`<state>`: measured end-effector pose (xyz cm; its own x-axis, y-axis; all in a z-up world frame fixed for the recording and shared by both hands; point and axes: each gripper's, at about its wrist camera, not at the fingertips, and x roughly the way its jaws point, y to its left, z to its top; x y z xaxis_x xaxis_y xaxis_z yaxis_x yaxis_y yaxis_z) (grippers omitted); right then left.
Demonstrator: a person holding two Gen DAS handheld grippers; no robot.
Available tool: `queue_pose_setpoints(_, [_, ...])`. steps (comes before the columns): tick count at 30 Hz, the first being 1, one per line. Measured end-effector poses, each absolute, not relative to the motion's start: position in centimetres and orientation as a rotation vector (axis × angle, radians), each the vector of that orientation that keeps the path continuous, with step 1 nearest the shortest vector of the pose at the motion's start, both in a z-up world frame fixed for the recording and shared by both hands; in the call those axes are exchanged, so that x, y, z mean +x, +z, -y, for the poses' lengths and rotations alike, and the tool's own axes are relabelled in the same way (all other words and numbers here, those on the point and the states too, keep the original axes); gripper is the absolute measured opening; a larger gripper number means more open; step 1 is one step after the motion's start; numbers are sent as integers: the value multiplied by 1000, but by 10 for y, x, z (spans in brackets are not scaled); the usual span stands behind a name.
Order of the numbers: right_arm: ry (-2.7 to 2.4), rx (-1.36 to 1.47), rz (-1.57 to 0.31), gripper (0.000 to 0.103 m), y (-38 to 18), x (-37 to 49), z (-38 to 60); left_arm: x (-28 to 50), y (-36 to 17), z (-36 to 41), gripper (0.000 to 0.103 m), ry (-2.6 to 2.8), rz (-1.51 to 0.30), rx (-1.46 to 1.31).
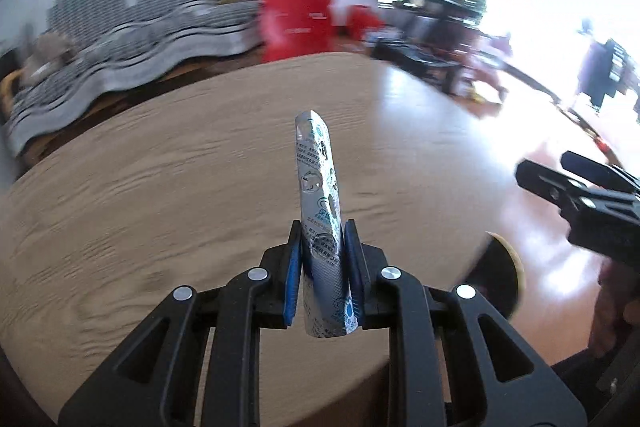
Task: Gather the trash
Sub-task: 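Carry the blister pack over the bin and open the left gripper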
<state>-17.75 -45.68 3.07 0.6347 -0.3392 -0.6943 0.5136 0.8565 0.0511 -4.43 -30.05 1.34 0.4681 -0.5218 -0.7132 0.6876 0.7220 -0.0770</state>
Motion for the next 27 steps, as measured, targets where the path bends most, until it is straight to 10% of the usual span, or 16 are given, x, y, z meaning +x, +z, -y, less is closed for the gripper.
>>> queue_pose_setpoints(27, [-796, 504, -721, 93, 7, -322, 588, -162, -80, 505, 29, -1220, -936, 404])
